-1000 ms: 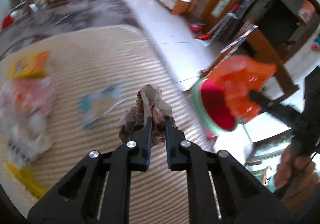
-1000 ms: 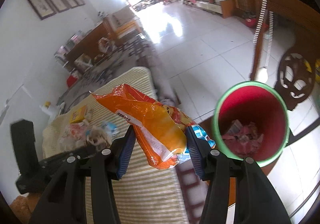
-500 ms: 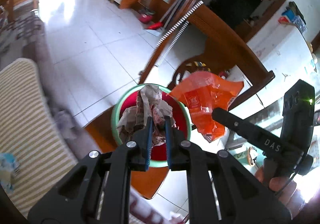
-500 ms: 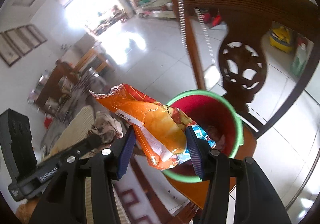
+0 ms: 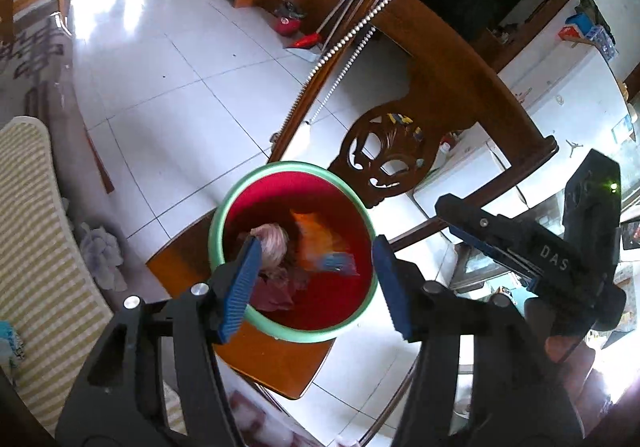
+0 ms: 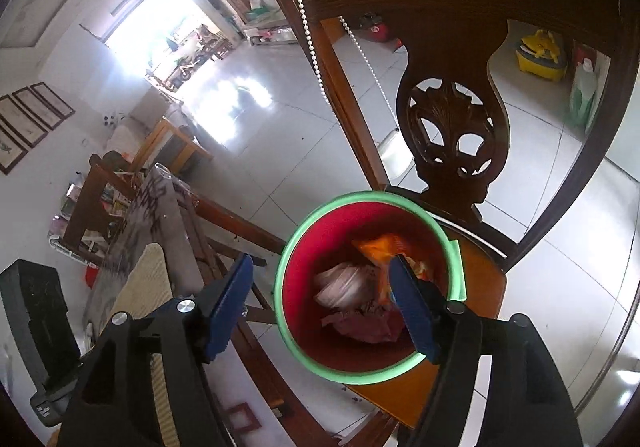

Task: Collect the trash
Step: 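Carry the paper and orange bag to the red bucket and open both tools, then move both open tools back over the table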

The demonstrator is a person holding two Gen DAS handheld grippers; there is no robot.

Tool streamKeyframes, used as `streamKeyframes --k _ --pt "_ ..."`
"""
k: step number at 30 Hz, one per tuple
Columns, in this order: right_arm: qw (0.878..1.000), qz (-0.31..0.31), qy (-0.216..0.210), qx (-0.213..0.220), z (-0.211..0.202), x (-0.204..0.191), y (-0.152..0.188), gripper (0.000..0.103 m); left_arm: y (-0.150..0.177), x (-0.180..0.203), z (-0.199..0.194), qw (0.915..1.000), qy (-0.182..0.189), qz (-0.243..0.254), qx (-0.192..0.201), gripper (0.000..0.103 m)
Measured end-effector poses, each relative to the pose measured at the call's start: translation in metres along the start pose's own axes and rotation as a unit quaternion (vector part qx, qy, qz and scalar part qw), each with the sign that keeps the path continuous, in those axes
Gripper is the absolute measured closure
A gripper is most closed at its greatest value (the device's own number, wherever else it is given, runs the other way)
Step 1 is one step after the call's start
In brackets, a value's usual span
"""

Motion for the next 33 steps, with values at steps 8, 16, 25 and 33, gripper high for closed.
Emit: streamKeyframes --k 8,16,25,33 --pt "1.000 -0.010 -0.017 0.003 -0.013 -0.030 0.013 0.034 0.016 -0.019 -0.047 0.9991 -0.018 -0.010 0.038 0.048" --pt "0.998 -0.045 -0.041 0.009 -0.029 -0.090 0.042 0.029 0.056 -0.048 -0.094 0.9973 -0.033 -0.024 0.060 0.048" --pt "0.994 -0.094 -0.051 -0.017 -0.016 -0.172 0.106 0.027 0.117 -0.126 -0.159 0.9914 -0.063 -0.081 0.082 0.048" --pt "0.981 -0.155 -0.083 -0.078 0.012 -0.266 0.196 0.026 0.190 -0.224 -0.227 0.9755 -0.118 -0.158 0.098 0.047"
Point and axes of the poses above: each gripper's, at about its wrist camera, not at the fingertips, and z roughly the way its jaws point, x to its right, y to its underside, the point moved 8 cm from there along z, roughly the way its jaws point, and after that the axes turned 5 degrees about -x, right-handed, at the moved point
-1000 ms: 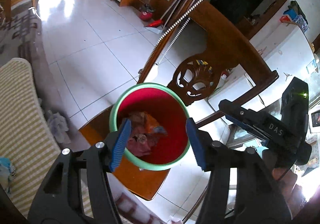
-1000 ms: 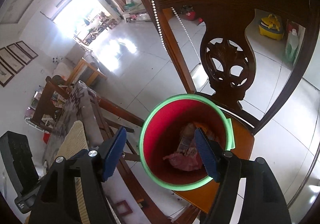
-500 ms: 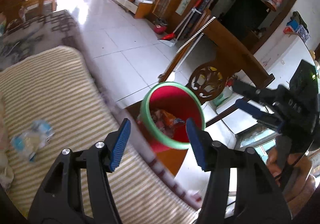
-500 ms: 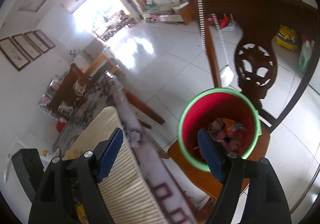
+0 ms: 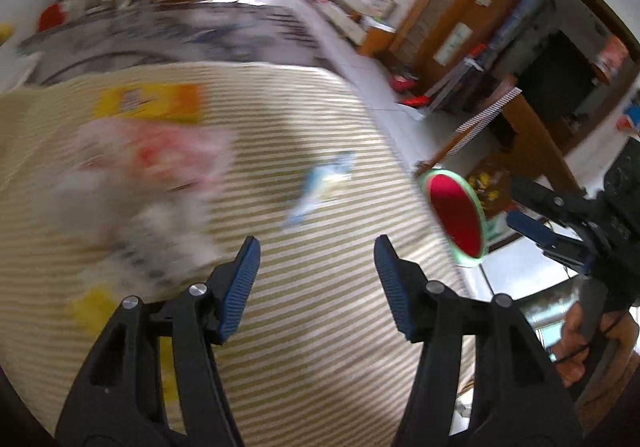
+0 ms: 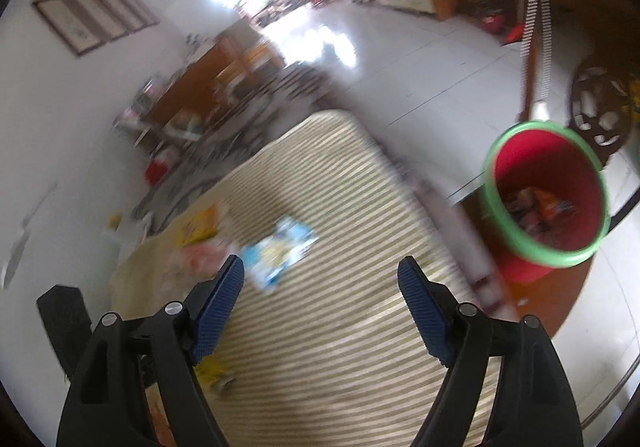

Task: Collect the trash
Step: 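Move both open tools back over the table, then grasp the blue-and-white wrapper with the right tool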

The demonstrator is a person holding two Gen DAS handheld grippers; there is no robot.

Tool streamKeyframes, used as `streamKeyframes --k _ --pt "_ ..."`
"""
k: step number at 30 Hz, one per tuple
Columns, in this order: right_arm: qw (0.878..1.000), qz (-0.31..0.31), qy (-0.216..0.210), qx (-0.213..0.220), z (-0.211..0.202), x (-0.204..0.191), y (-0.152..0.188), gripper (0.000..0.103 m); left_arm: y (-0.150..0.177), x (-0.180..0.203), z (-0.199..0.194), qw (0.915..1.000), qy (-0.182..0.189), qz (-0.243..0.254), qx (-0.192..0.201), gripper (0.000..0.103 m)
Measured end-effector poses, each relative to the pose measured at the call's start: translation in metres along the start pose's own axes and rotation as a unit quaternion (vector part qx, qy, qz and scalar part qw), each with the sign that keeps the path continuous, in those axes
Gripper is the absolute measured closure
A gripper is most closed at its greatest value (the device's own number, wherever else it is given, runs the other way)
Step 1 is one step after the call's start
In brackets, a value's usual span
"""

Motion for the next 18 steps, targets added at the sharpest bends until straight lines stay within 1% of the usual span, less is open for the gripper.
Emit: streamKeyframes --k 3,5,6,8,10,14,16,17,18 --pt "0.999 -0.025 -0.011 -0.028 0.021 -0.036 0.025 0.025 0.017 -0.051 -0.010 0.9990 -0.028 -0.033 -0.008 0.046" --pt "0.998 -0.038 -0.016 -0.044 0.034 -0.055 0.038 0.025 0.029 -0.073 -0.013 0.9976 -0.040 -0.054 -0.019 0.046" --pt "0.998 -0.041 -0.018 -0.049 0.038 -0.062 0.043 0.025 0.037 -0.085 -0.013 0.9962 -0.042 -0.072 -0.028 0.046" --pt "0.997 -0.051 -0.021 -0.060 0.047 -0.079 0.054 0.025 0.050 -0.102 -0.010 0.9935 -0.034 -0.099 -0.044 0.045" --pt "0.996 -0.059 -0.022 -0.065 0.052 -0.092 0.062 0.025 0.063 -0.110 -0.003 0.9906 -0.020 -0.118 -0.065 0.044" --pt "0.995 -0.071 -0.020 -0.072 0.057 -0.108 0.072 0.025 0.075 -0.110 0.014 0.9872 -0.005 -0.130 -0.091 0.041" --pt "0.994 -0.075 -0.017 -0.075 0.059 -0.113 0.076 0.025 0.075 -0.108 0.015 0.9884 -0.001 -0.125 -0.085 0.041" --pt "0.994 -0.076 -0.017 -0.076 0.060 -0.115 0.077 0.025 0.075 -0.106 0.014 0.9892 -0.001 -0.119 -0.085 0.044" --pt "0.994 -0.077 -0.015 -0.077 0.061 -0.116 0.079 0.025 0.074 -0.107 0.014 0.9897 -0.006 -0.115 -0.085 0.051"
Point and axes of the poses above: each gripper's, at about its wrist camera, not at the fingertips, and z roughly the way its jaws point, x to its right, y to its underside, the point moved 8 cm from there along z, roughly the way its jaws point, and after that the axes turned 5 degrees about -x, right-handed, at the moved point
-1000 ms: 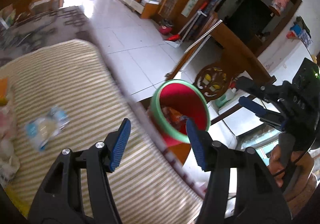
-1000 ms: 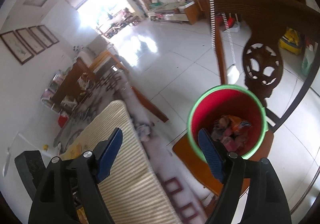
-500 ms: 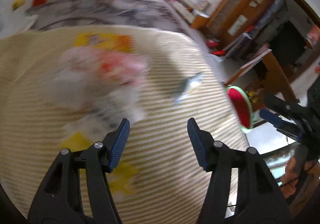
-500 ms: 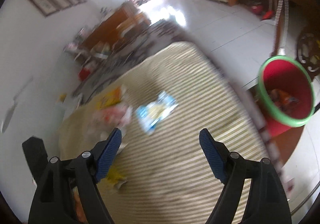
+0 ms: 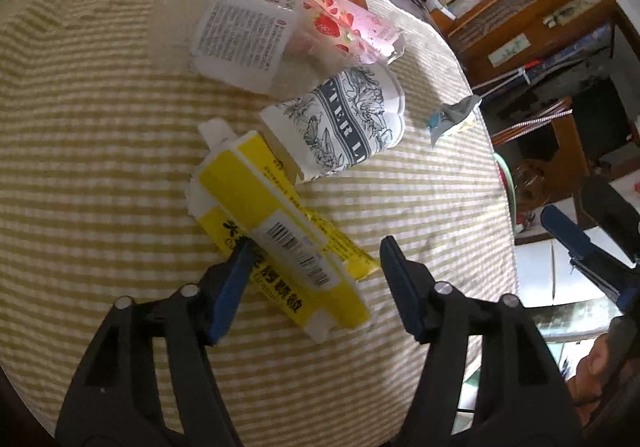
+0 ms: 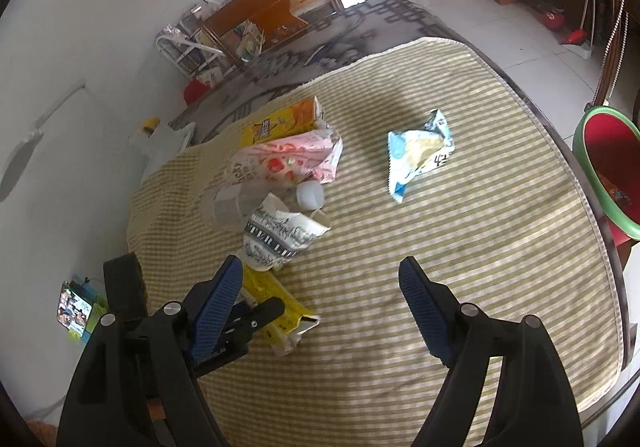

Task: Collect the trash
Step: 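Grasp the blue-and-white wrapper with the right tool, then grasp the yellow packet with the left tool while the right tool holds the wrapper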

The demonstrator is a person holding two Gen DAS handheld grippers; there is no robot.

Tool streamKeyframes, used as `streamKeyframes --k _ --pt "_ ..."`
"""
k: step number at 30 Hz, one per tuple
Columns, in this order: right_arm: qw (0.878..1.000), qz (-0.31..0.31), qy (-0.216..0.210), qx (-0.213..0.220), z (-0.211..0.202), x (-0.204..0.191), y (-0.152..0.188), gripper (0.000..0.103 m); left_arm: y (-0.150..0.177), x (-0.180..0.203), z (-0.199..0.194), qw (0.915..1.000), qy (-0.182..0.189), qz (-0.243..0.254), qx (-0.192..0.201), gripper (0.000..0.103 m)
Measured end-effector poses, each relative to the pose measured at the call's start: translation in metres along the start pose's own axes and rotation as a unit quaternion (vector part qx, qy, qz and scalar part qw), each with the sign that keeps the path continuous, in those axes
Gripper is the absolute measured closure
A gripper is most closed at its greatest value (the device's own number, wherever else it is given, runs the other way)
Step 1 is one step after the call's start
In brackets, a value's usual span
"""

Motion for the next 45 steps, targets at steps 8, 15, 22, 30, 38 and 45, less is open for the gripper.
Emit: streamKeyframes --k 8,15,22,30,38,45 --pt "1.000 0.014 0.010 -0.009 0.014 0.004 0.000 0.025 0.003 -0.010 -0.018 0.9993 0.021 0.030 -0.013 0.080" --pt "0.997 0.041 0.057 0.022 0.030 0.035 -0.037 0.025 0.001 -0.040 -0.039 0.9982 -0.014 0.056 -0.014 0.093" --pt "0.990 0.105 0.090 0.036 0.059 0.079 -0.083 0.025 0.003 -0.057 -0.047 0.9996 -0.003 0.028 -0.006 0.090" --pt "0.988 0.127 0.092 -0.001 0.087 0.094 -0.091 0.063 0.006 -0.056 -0.055 0.9999 0.009 0.007 0.008 0.062" --pt "0.997 0.048 0.058 0.005 0.052 0.065 -0.068 0.088 -0.006 -0.031 -0.047 0.9993 0.034 0.013 0.007 0.057" --pt "0.999 -0.016 0.044 0.021 0.021 0.037 -0.032 0.088 -0.008 -0.004 -0.028 0.9987 0.019 0.047 -0.008 0.048"
Point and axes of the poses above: each gripper's, at about its wrist camera, not at the fingertips, and z roughly the way its jaws point, x to its right, y to its underside, the point moved 8 cm from there along z, roughly the way its jaws point, and after that the axes turned 5 degrees about -x, right-handed, at the moved point
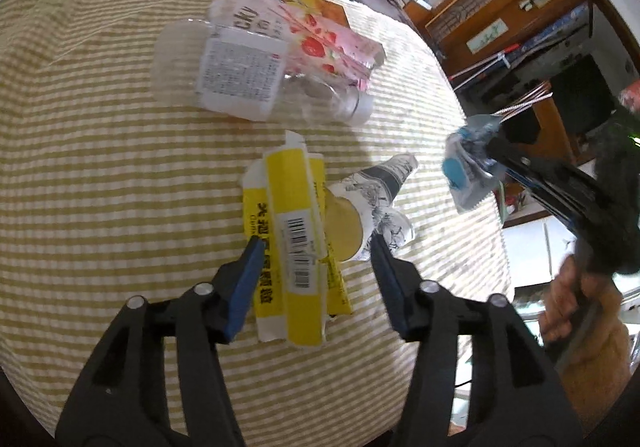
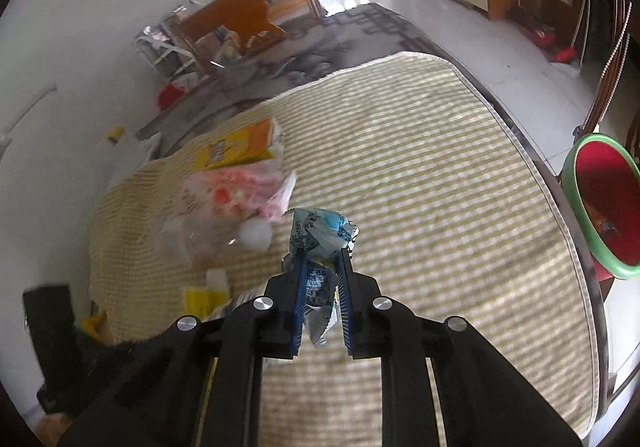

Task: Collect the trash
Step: 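Grasp the yellow packet with the left tool while the right tool holds the wrapper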

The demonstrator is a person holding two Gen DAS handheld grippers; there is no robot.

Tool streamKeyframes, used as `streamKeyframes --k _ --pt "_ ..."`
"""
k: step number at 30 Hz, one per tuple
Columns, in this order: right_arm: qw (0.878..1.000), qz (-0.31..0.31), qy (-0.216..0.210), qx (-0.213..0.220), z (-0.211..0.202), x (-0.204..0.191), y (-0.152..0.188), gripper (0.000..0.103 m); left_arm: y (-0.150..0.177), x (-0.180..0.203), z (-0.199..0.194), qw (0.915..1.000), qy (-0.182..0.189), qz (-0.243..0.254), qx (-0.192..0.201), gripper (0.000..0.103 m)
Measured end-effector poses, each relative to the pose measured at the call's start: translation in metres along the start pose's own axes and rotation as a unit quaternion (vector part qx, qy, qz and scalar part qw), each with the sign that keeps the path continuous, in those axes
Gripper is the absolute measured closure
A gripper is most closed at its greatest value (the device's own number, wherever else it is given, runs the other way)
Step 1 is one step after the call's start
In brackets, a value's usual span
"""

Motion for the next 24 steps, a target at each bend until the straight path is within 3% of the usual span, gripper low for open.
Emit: streamKeyframes --k 4,10,20,24 --pt "1.000 0.006 -0.004 0.001 -0.006 -0.003 0.017 0.088 0.003 -0.006 0.017 0.9995 -0.022 -0.003 -0.023 0.046" --pt "1.000 0.025 -0.006 -0.004 -0.007 0.004 0.027 0.088 0.002 -0.008 0.022 0.9995 -0.027 -0.002 -0.017 0.034" --pt "1.000 0.020 -0.014 -0.006 -0.011 0.000 0.034 0.087 -0.004 -0.033 0.015 0.9986 -0.045 -0.027 -0.006 0.034" --pt "1.000 0.023 -0.016 -0.008 -0.010 -0.001 0.036 0.086 0.001 -0.022 0.020 0.9993 -0.022 -0.025 -0.016 0.035"
Point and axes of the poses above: each gripper's, at about its wrist camera, not at the fingertips, and z roughly the way its jaws point, x to its right, y to its underside, the point moved 8 cm from there along z, roughly the way its jaws point, and after that the axes turned 5 degrees about -x, right-handed, at the moved point
